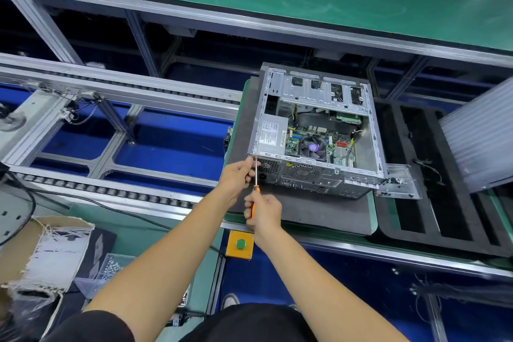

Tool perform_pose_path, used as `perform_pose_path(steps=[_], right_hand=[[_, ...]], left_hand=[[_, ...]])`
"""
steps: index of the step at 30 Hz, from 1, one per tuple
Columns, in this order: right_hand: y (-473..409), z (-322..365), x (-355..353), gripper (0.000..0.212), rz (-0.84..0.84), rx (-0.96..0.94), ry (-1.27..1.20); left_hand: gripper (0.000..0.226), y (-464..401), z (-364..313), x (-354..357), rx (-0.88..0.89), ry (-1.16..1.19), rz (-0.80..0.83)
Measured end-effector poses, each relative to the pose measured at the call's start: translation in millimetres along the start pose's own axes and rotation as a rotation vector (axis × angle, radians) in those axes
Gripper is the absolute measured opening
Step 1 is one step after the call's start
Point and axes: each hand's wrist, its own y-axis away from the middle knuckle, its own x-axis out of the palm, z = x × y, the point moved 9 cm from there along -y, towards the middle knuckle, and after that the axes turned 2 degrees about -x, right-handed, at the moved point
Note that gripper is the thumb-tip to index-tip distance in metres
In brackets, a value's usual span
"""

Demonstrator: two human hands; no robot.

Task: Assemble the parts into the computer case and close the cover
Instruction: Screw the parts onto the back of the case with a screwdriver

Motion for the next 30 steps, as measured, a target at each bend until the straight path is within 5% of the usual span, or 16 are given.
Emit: perform_pose_path(steps=[6,13,17,21,30], right_hand=[[4.3,0.0,-1.0,0.021,0.008,0.071,-0.030],[4.6,0.4,-2.1,0.004,-0.023,0.030,-0.029],[6.3,-5.5,5.1,0.022,0.052,0.146,-0.093],[2.3,-2.8,4.3,0.011,0.018,0.072,-0.026],[9.0,-7.9,8.8,0.021,0.055,0.152,-0.103]], left_hand=[[0.030,0.5,11.0,-8.6,-0.031,0.066,-0.034],[0.026,-2.9,21.1,-16.1,-0.051,0.050,-0.017],[0.026,-1.6,25.2,-16.2,-0.064,0.027,0.012],[0.007,-1.3,25.8,-16.5,-0.042,0.093,-0.023],[0.017,-2.6,29.0,-21.6,-0.053,0.125,-0.066]])
